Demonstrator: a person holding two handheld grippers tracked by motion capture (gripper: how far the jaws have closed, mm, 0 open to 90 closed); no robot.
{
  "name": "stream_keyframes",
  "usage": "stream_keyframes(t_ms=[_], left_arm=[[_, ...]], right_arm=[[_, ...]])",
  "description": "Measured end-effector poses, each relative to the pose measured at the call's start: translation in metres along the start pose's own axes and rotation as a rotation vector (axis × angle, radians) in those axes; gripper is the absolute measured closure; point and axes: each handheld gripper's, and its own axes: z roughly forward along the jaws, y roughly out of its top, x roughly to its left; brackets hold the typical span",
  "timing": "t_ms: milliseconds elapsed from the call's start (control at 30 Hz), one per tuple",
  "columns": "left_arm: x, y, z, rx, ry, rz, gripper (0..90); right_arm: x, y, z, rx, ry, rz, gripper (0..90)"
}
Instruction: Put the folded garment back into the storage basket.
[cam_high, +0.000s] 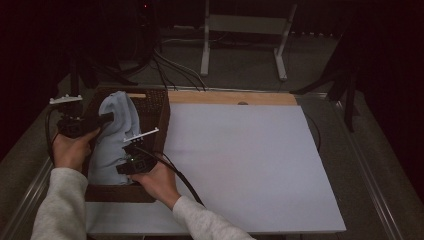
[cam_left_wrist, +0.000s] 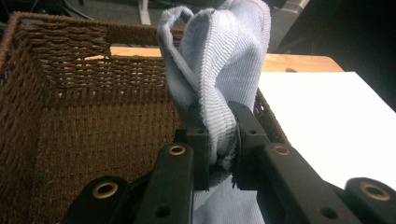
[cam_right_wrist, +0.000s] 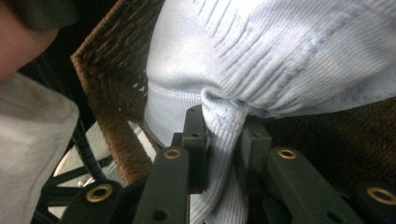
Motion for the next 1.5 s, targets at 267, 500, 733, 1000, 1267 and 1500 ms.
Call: stream_keyframes(t_ms=[267, 500, 733, 1000, 1267, 1500], left_arm=[[0.0, 0.001, 0.002, -0.094, 0.009, -0.069, 22.6], [-0.006, 0.001, 0.003, -0.078, -0.008, -0.032, 4.4], [-0.009, 0.001, 0.007, -0.073, -0.019, -0.024, 0.5], [-0.016, 0.0, 0.01, -0.076, -0.007, 0.0, 0.1], [-0.022, -0.001, 0.016, -0.076, 0.004, 0.016, 0.1], [-0.027, -0.003, 0.019, -0.082, -0.009, 0.03, 0.1]], right_arm=[[0.009, -0.002, -0.007, -0.101, -0.033, -0.072, 26.4], [0.006, -0.003, -0.009, -0.094, 0.016, -0.085, 15.1], [0.006, -0.004, -0.011, -0.099, 0.026, -0.112, 11.4], [0.004, -0.004, -0.019, -0.124, 0.01, -0.15, 8.3], [-0.003, -0.005, -0.027, -0.142, -0.016, -0.173, 5.8], [-0.012, -0.005, -0.037, -0.156, -0.032, -0.179, 4.8]])
